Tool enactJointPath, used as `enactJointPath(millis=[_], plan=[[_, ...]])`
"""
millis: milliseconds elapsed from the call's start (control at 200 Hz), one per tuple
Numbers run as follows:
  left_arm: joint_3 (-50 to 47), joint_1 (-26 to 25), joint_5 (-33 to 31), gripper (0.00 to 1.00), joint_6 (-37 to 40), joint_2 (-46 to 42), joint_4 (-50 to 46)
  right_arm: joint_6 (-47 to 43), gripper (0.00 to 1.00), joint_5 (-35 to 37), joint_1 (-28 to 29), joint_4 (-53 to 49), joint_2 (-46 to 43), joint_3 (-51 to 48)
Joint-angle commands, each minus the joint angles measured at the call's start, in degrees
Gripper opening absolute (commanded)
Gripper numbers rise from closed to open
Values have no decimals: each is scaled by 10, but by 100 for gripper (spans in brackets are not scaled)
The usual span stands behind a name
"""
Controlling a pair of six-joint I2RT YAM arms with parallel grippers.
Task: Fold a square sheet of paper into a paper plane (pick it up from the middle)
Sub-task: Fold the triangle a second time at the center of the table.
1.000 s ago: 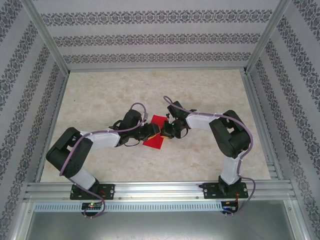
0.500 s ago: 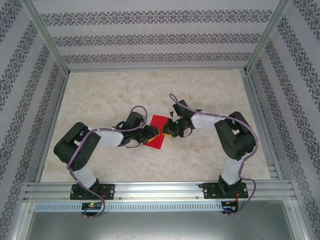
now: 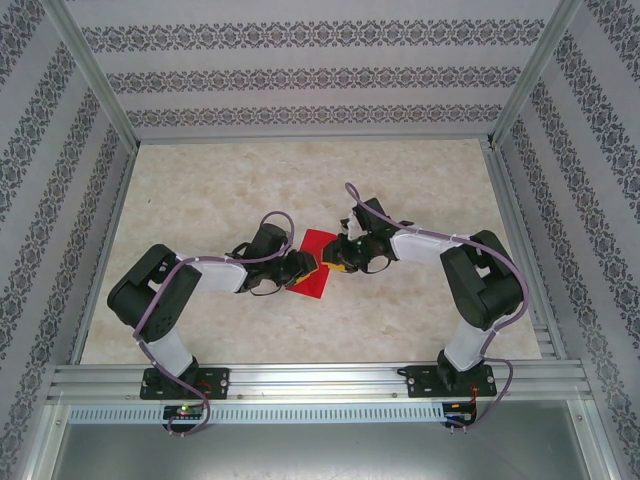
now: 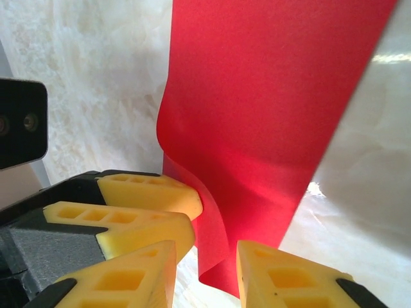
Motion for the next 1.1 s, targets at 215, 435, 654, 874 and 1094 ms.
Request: enactJointPath(millis=[215, 435, 654, 874, 1094], plan=[[7, -8, -8, 36, -8, -6, 24, -22, 31, -8, 15, -13, 31, 15], [7, -8, -8, 34, -7, -8, 23, -22, 28, -19, 16, -7, 37, 17], [9, -8, -7, 32, -7, -8, 23, -31, 15, -37, 13, -12, 45, 23], [12, -8, -2, 32, -4, -11, 23, -50, 6, -13, 3, -33, 47, 33], [21, -8, 16, 32, 8, -10, 28, -83, 4, 15, -5, -63, 59, 51]])
